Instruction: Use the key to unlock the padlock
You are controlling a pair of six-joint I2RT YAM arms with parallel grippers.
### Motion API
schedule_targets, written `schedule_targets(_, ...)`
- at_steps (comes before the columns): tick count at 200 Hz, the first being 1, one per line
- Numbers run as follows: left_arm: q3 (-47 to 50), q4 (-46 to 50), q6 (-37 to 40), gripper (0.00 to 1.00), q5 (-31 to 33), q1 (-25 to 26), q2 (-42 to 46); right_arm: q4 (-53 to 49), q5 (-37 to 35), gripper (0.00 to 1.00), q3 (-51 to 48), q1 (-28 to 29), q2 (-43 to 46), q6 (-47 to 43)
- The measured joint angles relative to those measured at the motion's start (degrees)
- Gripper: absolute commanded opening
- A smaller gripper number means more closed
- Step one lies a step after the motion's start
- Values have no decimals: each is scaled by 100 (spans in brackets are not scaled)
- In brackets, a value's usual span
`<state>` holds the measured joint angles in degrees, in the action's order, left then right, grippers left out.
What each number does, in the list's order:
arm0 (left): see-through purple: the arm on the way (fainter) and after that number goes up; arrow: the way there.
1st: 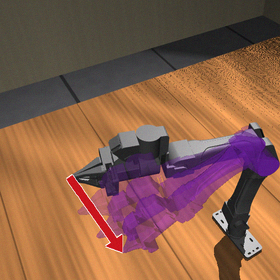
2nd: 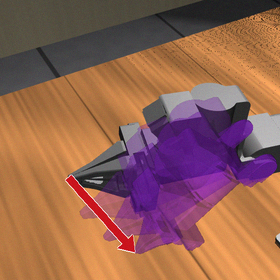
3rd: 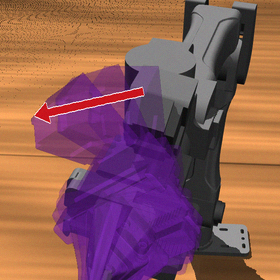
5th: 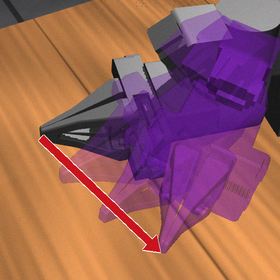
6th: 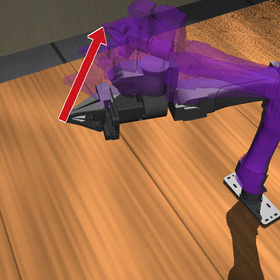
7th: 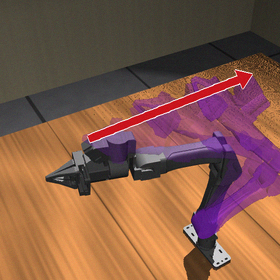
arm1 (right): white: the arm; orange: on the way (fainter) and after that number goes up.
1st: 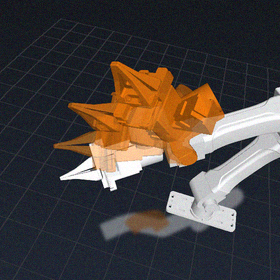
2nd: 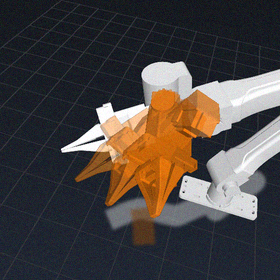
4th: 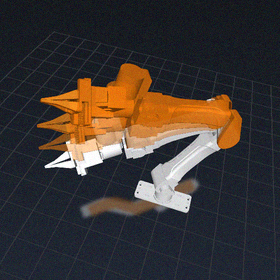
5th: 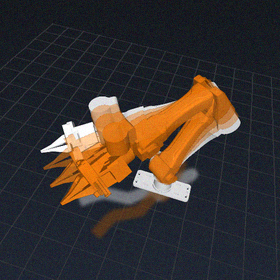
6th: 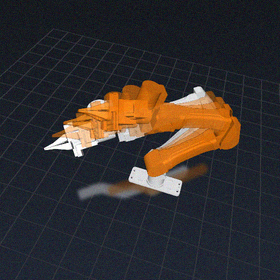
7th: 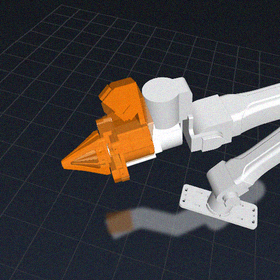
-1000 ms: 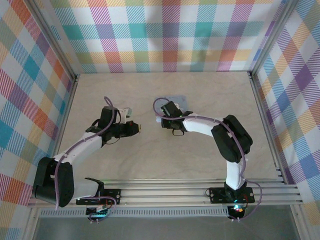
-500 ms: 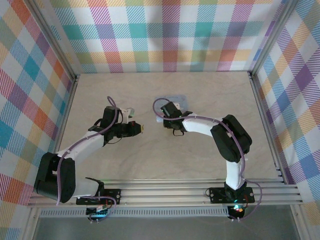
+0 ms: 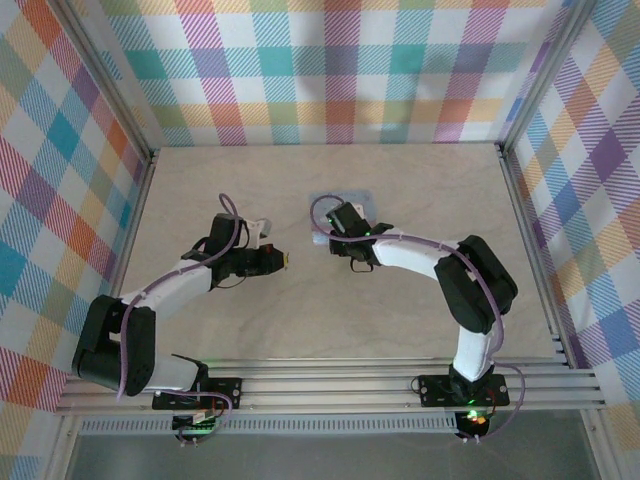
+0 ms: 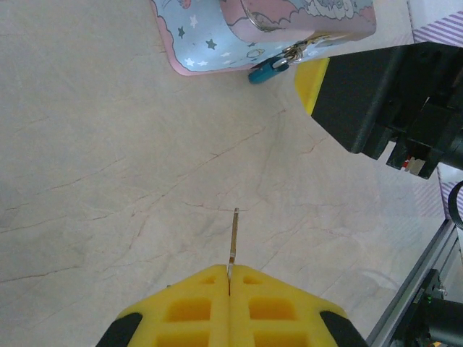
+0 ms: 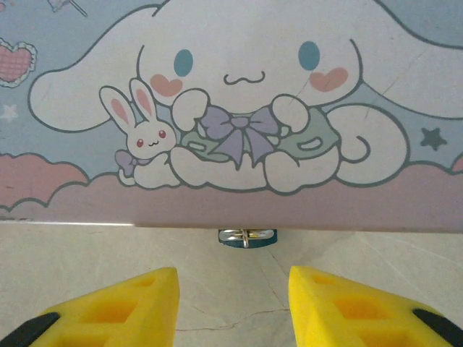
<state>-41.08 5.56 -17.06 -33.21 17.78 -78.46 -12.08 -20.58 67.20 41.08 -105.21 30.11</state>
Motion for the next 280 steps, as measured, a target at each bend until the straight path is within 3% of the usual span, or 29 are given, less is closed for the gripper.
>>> schedule_targets(60, -48, 13, 11, 0, 4, 57, 9, -225, 81, 46, 459, -146, -728, -188)
schedule_targets(128, -48, 46, 85, 0, 26, 57, 142, -293, 175, 42, 748, -256, -866, -251)
schedule_targets(233, -52, 50, 214, 0, 28, 57, 142, -302, 177, 20, 1167, -289, -1167, -577)
schedule_targets(247, -52, 52, 236, 0, 35, 57, 142, -299, 179, 22, 1200, -289, -1196, -601)
schedule_targets(280, -52, 52, 315, 0, 72, 57, 142, -339, 221, 37, 1259, -315, -1241, -678)
